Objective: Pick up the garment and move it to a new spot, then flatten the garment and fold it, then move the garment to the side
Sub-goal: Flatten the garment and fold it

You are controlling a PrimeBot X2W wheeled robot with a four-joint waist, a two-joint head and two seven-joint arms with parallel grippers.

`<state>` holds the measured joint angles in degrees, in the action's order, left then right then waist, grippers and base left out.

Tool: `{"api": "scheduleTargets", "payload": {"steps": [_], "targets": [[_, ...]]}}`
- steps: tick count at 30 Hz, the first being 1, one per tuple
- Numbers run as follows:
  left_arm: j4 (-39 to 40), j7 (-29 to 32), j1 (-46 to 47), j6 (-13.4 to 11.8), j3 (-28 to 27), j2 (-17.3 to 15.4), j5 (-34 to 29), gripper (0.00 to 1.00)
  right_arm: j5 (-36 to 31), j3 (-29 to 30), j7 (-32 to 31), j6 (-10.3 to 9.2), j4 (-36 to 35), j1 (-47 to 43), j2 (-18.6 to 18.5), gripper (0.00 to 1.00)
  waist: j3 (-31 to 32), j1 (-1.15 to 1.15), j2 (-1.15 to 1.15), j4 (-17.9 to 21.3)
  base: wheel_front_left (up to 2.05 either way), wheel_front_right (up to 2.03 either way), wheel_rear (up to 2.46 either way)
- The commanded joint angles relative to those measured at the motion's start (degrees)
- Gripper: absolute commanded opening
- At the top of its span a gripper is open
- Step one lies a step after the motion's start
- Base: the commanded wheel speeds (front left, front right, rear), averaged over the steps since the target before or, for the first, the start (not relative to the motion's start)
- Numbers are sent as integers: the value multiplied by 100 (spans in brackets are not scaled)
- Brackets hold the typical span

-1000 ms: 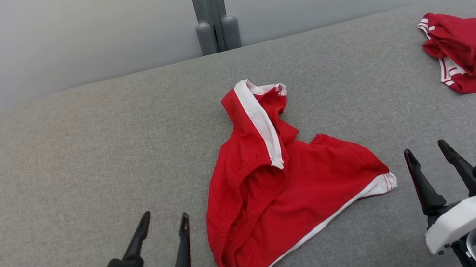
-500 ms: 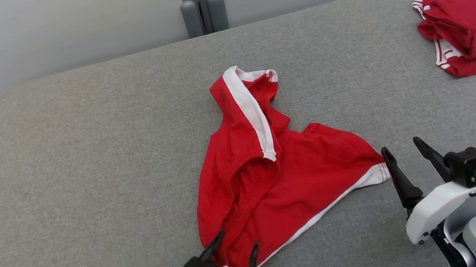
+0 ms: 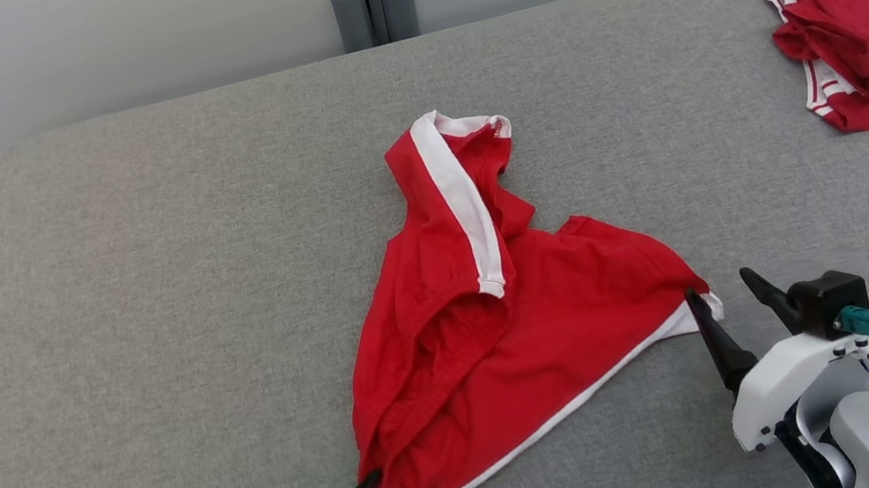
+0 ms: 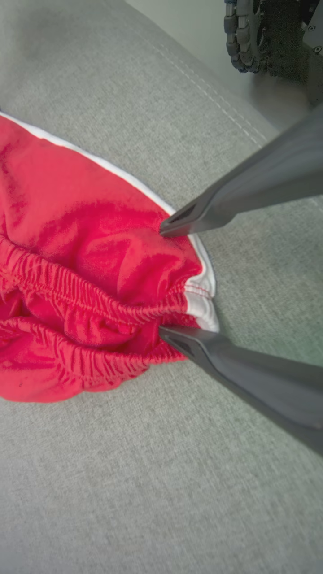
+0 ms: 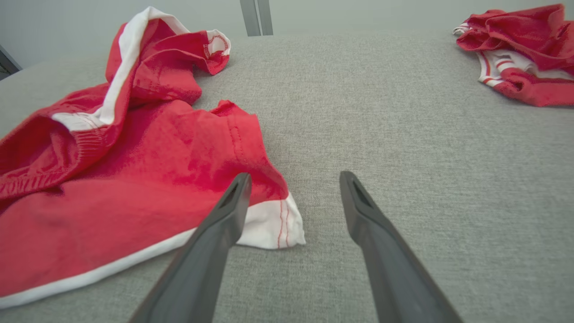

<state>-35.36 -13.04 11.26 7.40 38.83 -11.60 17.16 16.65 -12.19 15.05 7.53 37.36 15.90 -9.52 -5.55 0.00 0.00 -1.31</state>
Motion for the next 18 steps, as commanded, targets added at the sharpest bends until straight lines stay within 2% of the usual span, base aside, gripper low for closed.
{"api": "scheduleTargets", "payload": {"steps": [1, 12, 13, 14, 15, 16, 17, 18], "targets": [[-51, -31, 102, 15, 4, -52, 51, 100, 41, -61, 15, -11, 95, 96, -6, 100, -28, 0, 0, -30, 0, 0, 0], [-204, -104, 289, 3, 181, -97, 377, 100, 316, -387, 15, -11, 892, 423, 7, 100, -139, 0, 0, -151, 0, 0, 0], [-203, -106, 301, 3, 192, -107, 409, 89, 347, -421, 15, -11, 958, 430, 11, 100, -150, 0, 0, -160, 0, 0, 0], [-204, -117, 307, 2, 202, -102, 484, 60, 398, -457, 15, -11, 1023, 449, 8, 98, -163, 0, 0, -175, 0, 0, 0], [-200, -126, 311, 3, 203, -96, 545, 40, 450, -482, 14, -11, 1079, 463, 9, 73, -171, 0, 0, -184, 0, 0, 0], [-192, -133, 311, 3, 223, -96, 617, 13, 516, -539, 14, -11, 1151, 461, 22, 32, -182, 0, 0, -192, 0, 0, 0], [-188, -139, 311, 3, 241, -101, 642, 0, 567, -580, 12, -11, 1184, 471, 26, 0, -191, 0, 0, -198, 0, 0, 0], [-174, -150, 308, 3, 256, -103, 678, 0, 619, -620, 4, -11, 1184, 497, 22, 0, -204, 0, 0, -205, 0, 0, 0]]}}
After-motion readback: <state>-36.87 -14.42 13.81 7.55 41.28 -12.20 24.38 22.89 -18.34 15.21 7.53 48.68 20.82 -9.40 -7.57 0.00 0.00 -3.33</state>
